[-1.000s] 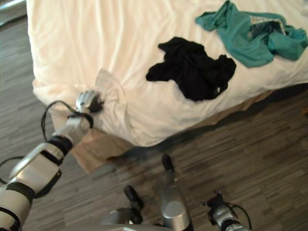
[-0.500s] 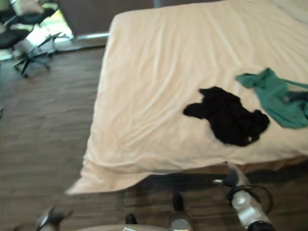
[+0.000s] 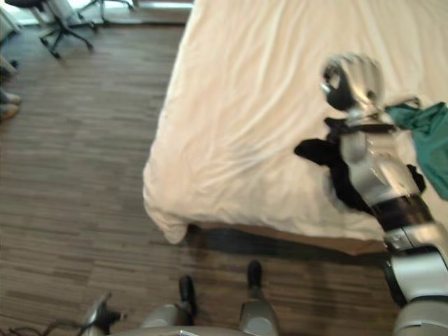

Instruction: Tidy up the quilt and then pick up the clothes from the bed and put them into the laundry hamper.

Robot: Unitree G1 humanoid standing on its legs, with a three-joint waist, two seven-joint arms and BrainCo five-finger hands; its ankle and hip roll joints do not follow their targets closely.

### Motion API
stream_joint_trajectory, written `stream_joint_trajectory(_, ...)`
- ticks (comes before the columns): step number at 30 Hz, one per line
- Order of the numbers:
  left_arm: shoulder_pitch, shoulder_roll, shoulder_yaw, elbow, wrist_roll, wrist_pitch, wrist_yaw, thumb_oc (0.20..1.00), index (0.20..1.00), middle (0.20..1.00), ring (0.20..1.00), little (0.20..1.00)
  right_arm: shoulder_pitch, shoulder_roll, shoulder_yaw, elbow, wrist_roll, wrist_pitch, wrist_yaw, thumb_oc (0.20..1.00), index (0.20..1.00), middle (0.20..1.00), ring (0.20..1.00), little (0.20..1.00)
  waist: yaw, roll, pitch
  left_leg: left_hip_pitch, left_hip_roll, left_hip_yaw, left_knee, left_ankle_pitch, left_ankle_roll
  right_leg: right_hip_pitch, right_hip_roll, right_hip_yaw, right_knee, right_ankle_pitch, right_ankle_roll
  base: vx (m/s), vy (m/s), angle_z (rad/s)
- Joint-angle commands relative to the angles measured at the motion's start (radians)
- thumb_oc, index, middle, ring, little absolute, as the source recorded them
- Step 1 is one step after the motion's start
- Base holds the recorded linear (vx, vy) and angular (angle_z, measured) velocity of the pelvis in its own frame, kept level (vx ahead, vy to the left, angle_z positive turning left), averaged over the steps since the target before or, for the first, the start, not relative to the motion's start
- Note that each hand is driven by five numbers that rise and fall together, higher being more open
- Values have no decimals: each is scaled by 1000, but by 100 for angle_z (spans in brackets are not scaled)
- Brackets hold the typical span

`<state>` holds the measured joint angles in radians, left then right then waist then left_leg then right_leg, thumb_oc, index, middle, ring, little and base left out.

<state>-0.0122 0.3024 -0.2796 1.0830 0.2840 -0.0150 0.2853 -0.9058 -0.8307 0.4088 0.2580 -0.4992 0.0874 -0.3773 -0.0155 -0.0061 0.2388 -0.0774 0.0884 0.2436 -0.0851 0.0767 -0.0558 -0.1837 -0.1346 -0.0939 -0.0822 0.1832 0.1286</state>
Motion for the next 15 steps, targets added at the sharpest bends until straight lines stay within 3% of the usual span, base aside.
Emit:
stream_joint_trajectory(1,-124,40,-81,-37,-99,-28,84,1000,1000,1000,1000,1000,-253,156,104,219,141,-36,-94,200,200,200,200,200,47,-46,86,0,67,13,-2,-28,-64,21,-54,41,63,-158,48,-71,-16,-10)
stream_joint_trajectory(2,-125,39,-81,-37,-99,-28,84,1000,1000,1000,1000,1000,-254,156,105,220,142,-36,-94,200,200,200,200,200,47,-46,85,-1,67,13,-2,-28,-64,19,-54,42,63,-158,48,-97,-22,2)
stream_joint_trajectory(3,-173,29,-128,-93,-116,-47,104,1000,1000,1000,1000,1000,-263,265,138,334,178,-38,-92,200,200,200,200,200,59,-43,108,-25,67,9,-2,-21,-67,-3,-53,38,61,-150,48,-56,-15,11)
stream_joint_trajectory(5,-188,24,-137,-106,-114,-45,108,1000,1000,1000,1000,1000,-265,286,160,363,160,-34,-92,200,200,200,200,200,62,-42,112,-40,67,7,-2,-15,-68,-14,-52,34,54,-141,48,-56,-13,14)
stream_joint_trajectory(7,-245,-5,-197,-105,-65,-44,134,1000,1000,1000,1000,1000,-166,429,232,468,99,-38,-53,200,200,200,200,200,70,-27,144,-75,67,2,-2,-6,-76,-32,-53,18,40,-132,52,-50,-9,8)
stream_joint_trajectory(8,-245,-5,-197,-104,-65,-45,134,1000,1000,1000,1000,1000,-167,430,233,469,99,-38,-54,200,200,200,200,200,69,-27,141,-80,68,2,-2,-3,-75,-36,-53,19,39,-129,51,-40,-1,9)
stream_joint_trajectory(9,-261,-23,-207,-59,-43,-21,138,1000,1000,1000,1000,1000,-74,491,280,499,78,-47,-5,200,200,200,200,200,66,-24,157,-96,68,0,-2,2,-78,-48,-53,16,32,-121,51,-28,-1,10)
stream_joint_trajectory(10,-260,-25,-207,-58,-42,-22,139,1000,1000,1000,1000,1000,-72,492,281,498,77,-47,-5,200,200,200,200,200,64,-23,153,-100,68,-1,-2,2,-78,-51,-53,15,32,-121,51,-34,-9,13)
stream_joint_trajectory(12,-244,-63,-202,35,-30,5,133,1000,1000,1000,1000,1000,78,634,380,578,21,-57,88,200,200,200,200,200,63,-19,163,-106,67,-8,-2,3,-78,-49,-54,4,30,-123,48,-3,-7,5)
stream_joint_trajectory(13,-244,-63,-202,35,-30,5,133,1000,1000,1000,1000,1000,78,634,380,579,21,-57,88,200,200,200,200,200,63,-19,161,-107,67,-8,-2,3,-78,-50,-54,4,30,-122,48,0,0,0)
stream_joint_trajectory(15,-211,-87,-151,89,-115,8,111,1000,1000,1000,1000,1000,201,703,432,586,108,-99,191,200,200,200,200,200,65,-14,162,-98,62,-13,-2,0,-75,-36,-60,1,37,-126,47,0,0,0)
